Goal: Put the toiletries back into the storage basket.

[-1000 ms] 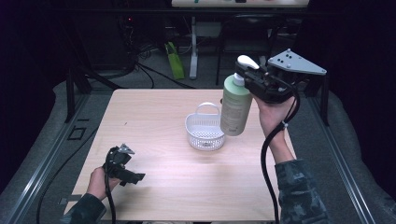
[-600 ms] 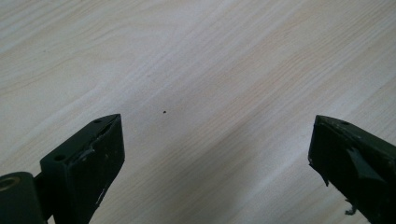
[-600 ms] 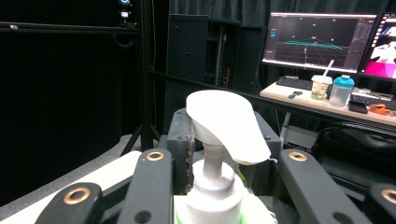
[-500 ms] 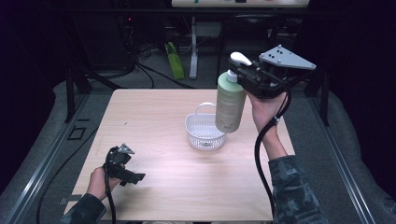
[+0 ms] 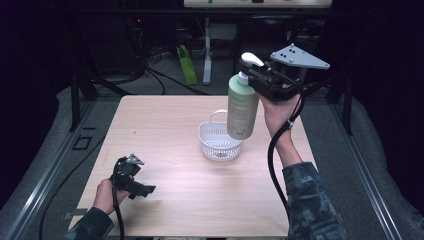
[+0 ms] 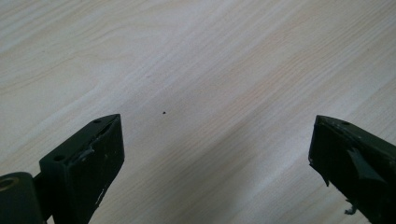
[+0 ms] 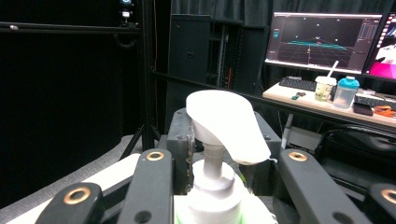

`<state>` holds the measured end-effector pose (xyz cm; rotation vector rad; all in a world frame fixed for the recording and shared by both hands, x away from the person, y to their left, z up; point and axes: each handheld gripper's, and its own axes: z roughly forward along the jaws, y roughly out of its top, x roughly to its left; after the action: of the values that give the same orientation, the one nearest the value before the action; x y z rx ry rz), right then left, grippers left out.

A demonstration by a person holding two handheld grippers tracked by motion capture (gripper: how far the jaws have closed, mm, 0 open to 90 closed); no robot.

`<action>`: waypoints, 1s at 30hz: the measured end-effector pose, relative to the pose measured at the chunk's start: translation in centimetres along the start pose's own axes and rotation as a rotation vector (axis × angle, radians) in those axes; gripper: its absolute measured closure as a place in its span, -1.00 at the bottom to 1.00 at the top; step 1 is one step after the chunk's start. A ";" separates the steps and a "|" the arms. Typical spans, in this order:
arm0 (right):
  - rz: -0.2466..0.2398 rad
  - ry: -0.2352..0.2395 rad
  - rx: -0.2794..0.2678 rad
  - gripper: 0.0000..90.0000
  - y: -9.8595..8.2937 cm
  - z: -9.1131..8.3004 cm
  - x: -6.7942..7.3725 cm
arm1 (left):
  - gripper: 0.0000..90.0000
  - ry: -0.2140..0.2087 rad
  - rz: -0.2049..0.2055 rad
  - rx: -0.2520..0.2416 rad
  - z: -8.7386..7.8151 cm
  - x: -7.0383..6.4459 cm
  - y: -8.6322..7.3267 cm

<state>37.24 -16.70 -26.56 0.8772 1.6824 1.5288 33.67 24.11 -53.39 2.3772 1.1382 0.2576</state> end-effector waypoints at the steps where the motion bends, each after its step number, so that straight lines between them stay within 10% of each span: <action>1: 0.003 0.001 0.001 0.51 -0.1 0.2 0.0 | -0.93 -0.002 0.000 0.000 -0.1 0.0 0.0; 30: 0.012 -0.008 0.016 0.51 -0.4 2.9 -0.1 | -0.93 0.005 0.006 -0.008 -0.2 0.0 -0.2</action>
<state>39.76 -15.23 -27.11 0.9023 1.6893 1.5197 33.51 24.31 -53.27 2.3745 1.1307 0.2700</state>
